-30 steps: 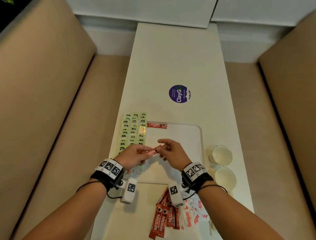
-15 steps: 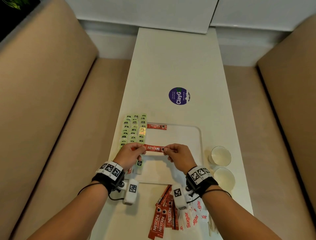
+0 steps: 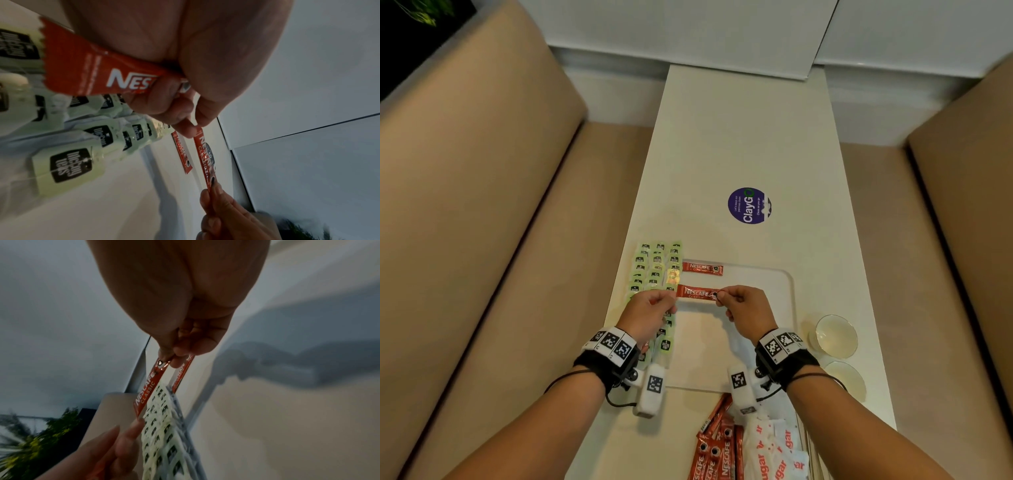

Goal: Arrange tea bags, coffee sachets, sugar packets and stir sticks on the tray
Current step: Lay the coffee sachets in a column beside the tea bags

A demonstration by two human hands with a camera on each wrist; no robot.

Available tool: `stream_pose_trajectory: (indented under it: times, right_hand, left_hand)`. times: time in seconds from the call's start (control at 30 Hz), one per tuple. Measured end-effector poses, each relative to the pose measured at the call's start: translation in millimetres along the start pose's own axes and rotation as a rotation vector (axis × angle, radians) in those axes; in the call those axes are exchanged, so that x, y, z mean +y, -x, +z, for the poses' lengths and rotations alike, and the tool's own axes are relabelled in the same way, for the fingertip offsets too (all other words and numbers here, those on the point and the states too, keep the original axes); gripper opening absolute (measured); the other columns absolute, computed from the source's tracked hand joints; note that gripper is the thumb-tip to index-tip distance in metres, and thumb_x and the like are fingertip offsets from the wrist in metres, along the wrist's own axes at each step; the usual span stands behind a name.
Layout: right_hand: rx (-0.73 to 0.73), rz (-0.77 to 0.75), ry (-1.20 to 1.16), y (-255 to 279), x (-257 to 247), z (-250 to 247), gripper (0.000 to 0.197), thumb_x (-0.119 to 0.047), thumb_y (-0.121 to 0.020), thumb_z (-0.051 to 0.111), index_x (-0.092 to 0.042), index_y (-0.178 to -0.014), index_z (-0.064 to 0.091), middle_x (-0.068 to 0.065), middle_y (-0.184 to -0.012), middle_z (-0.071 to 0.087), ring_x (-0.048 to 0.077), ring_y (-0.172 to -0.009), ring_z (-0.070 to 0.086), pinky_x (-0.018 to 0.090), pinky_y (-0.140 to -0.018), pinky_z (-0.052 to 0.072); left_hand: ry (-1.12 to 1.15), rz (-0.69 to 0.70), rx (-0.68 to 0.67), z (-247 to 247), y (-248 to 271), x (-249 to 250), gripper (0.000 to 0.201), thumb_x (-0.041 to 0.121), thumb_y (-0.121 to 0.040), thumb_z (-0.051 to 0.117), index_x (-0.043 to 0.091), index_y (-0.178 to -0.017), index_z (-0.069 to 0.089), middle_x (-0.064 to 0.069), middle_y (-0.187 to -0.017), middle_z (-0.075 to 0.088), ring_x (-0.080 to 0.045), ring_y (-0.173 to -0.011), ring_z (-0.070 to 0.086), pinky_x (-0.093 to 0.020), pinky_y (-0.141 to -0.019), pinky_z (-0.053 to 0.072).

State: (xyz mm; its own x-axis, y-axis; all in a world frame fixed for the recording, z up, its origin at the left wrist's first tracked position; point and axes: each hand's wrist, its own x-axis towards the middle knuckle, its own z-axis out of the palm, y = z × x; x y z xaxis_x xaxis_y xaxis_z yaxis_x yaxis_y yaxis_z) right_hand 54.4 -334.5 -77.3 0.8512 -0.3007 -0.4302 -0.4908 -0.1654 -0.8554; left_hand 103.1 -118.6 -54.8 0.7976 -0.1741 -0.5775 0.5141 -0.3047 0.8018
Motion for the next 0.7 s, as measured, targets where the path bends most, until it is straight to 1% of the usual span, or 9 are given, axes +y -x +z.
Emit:
stream_pose_trajectory:
  times: [0.07, 0.17, 0.23, 0.37, 0.5, 0.53, 0.6, 0.63, 0.7]
  right_hand:
    - [0.014, 0.042, -0.020, -8.5, 0.5, 0.3, 0.019, -0.015, -0.099, 0.064, -0.005, -0.087, 0.075, 0.003, -0.070, 0.070, 0.006, -0.047, 0.052, 0.021, -0.052, 0.050]
    - [0.035, 0.160, -0.103, -19.7, 3.4, 4.7, 0.018, -0.012, -0.098, 0.064, -0.002, -0.087, 0.075, 0.008, -0.065, 0.069, 0.015, -0.052, 0.053, 0.028, -0.054, 0.054]
    - [0.069, 0.203, -0.141, -25.2, 3.7, 8.9, 0.018, -0.008, -0.097, 0.064, 0.002, -0.087, 0.074, 0.005, -0.061, 0.066, 0.014, -0.049, 0.051, 0.024, -0.049, 0.050]
    - [0.119, 0.179, 0.024, -36.8, -0.7, 16.5, 0.019, -0.015, -0.094, 0.069, -0.006, -0.079, 0.076, 0.004, -0.063, 0.069, 0.013, -0.050, 0.056, 0.017, -0.047, 0.048]
    - [0.158, 0.176, 0.110, -48.2, -4.3, 20.5, 0.022, -0.018, -0.091, 0.072, -0.008, -0.073, 0.076, 0.001, -0.061, 0.068, 0.011, -0.050, 0.058, 0.013, -0.046, 0.046]
    - [0.156, 0.173, 0.142, -50.5, -5.0, 20.9, 0.023, -0.021, -0.091, 0.072, -0.010, -0.070, 0.076, 0.001, -0.061, 0.068, 0.011, -0.053, 0.060, 0.013, -0.048, 0.047]
    - [0.142, 0.168, 0.212, -54.9, -4.5, 20.6, 0.026, -0.026, -0.091, 0.073, -0.016, -0.066, 0.075, 0.000, -0.063, 0.070, 0.013, -0.061, 0.064, 0.020, -0.061, 0.052]
    - [0.135, 0.169, 0.243, -57.0, -4.1, 20.3, 0.027, -0.028, -0.090, 0.073, -0.017, -0.066, 0.075, 0.000, -0.064, 0.071, 0.015, -0.064, 0.066, 0.025, -0.067, 0.055]
    - [0.128, 0.168, 0.276, -59.1, -4.1, 20.2, 0.024, -0.030, -0.089, 0.074, -0.016, -0.070, 0.077, 0.002, -0.066, 0.072, 0.018, -0.068, 0.069, 0.030, -0.073, 0.058]
  left_hand:
    - [0.039, -0.028, -0.010, -2.0, -4.3, 1.7, 0.016, 0.019, -0.100, 0.058, 0.015, -0.104, 0.073, 0.000, -0.076, 0.066, -0.011, -0.051, 0.039, -0.020, -0.045, 0.035]
    - [0.084, -0.059, -0.035, -4.4, -7.2, 1.3, 0.019, 0.014, -0.101, 0.054, 0.012, -0.109, 0.071, -0.003, -0.079, 0.065, -0.011, -0.053, 0.042, -0.018, -0.046, 0.037]
    - [0.108, -0.078, -0.052, -5.2, -7.3, 0.0, 0.019, 0.013, -0.102, 0.052, 0.012, -0.109, 0.070, -0.004, -0.081, 0.065, -0.010, -0.053, 0.044, -0.017, -0.046, 0.037]
    - [0.119, -0.100, -0.060, -6.8, -6.6, -2.4, 0.020, 0.015, -0.102, 0.053, 0.010, -0.106, 0.072, -0.003, -0.079, 0.067, -0.010, -0.051, 0.044, -0.017, -0.046, 0.036]
    - [0.127, -0.112, -0.065, -10.1, -7.2, -6.2, 0.021, 0.016, -0.102, 0.054, 0.009, -0.107, 0.073, -0.004, -0.081, 0.067, -0.011, -0.050, 0.043, -0.019, -0.045, 0.033]
    - [0.132, -0.114, -0.064, -11.0, -7.2, -6.7, 0.021, 0.016, -0.101, 0.054, 0.010, -0.106, 0.074, -0.004, -0.081, 0.067, -0.010, -0.050, 0.043, -0.019, -0.045, 0.033]
    - [0.151, -0.113, -0.063, -12.3, -6.7, -6.7, 0.020, 0.017, -0.101, 0.055, 0.010, -0.105, 0.074, -0.005, -0.081, 0.067, -0.010, -0.051, 0.043, -0.018, -0.044, 0.033]
    - [0.157, -0.112, -0.064, -12.8, -6.3, -6.4, 0.020, 0.016, -0.101, 0.055, 0.010, -0.105, 0.074, -0.005, -0.081, 0.066, -0.010, -0.051, 0.043, -0.018, -0.044, 0.033]
    - [0.162, -0.111, -0.070, -14.0, -5.6, -6.4, 0.020, 0.015, -0.101, 0.054, 0.010, -0.106, 0.073, -0.006, -0.082, 0.066, -0.010, -0.052, 0.043, -0.018, -0.043, 0.034]
